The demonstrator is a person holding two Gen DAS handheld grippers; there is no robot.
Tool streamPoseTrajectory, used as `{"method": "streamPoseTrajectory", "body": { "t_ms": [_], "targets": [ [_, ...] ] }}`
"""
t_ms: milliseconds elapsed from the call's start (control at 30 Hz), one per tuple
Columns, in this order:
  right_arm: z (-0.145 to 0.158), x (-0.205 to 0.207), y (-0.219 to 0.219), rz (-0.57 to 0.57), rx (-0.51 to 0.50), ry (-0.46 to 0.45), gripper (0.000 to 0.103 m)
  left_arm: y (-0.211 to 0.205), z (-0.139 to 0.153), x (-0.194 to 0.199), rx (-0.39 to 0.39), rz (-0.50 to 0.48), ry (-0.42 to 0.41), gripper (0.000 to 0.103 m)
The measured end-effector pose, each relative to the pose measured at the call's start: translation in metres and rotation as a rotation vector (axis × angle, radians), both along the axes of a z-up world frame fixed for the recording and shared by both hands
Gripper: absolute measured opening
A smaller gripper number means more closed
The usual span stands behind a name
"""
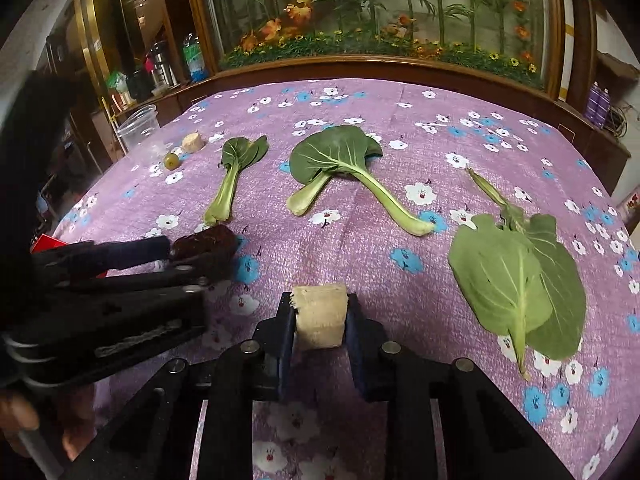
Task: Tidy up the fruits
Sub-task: 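Grasp the red date with the left tool while the right tool grasps the tofu cube, then carry the red date with the left tool while the right tool carries the tofu cube over the tray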
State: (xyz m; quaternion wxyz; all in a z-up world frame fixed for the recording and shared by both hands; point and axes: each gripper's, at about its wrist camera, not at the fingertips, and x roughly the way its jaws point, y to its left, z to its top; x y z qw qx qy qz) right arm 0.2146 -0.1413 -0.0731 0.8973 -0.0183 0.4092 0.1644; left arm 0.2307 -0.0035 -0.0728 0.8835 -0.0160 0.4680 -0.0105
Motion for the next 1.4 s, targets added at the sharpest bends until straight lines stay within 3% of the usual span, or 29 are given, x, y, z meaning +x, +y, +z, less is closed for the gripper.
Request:
{"method": "streamPoseTrajectory", "body": {
  "t_ms": [33, 200, 400, 800, 1400],
  "targets": [
    [0.0, -0.001, 0.0, 0.0, 0.001, 0.001, 0.026, -0.002, 0.0, 0.0, 0.007, -0.008, -0.003, 0.038],
    [0.0, -0.007, -0.002, 0.0, 0.003, 0.001, 0.026, 0.002, 0.0, -0.003, -0.026, -0.013, 0.004, 0.034],
    [0.005, -0.024, -0.005, -0.002, 0.001, -0.009, 0.025, 0.005, 0.011, -0.027, -0.045, -0.007, -0.011, 0.033],
    [0.015, -0.087, -0.006, -0.005, 0.0, -0.021, 0.026, 0.008, 0.012, -0.11, -0.038, -0.022, 0.0, 0.032],
    [0.028, -0.159, 0.043, 0.082, 0.005, -0.06, 0.026, 0.042, 0.019, -0.204, -0.039, 0.018, -0.032, 0.032]
  ]
}}
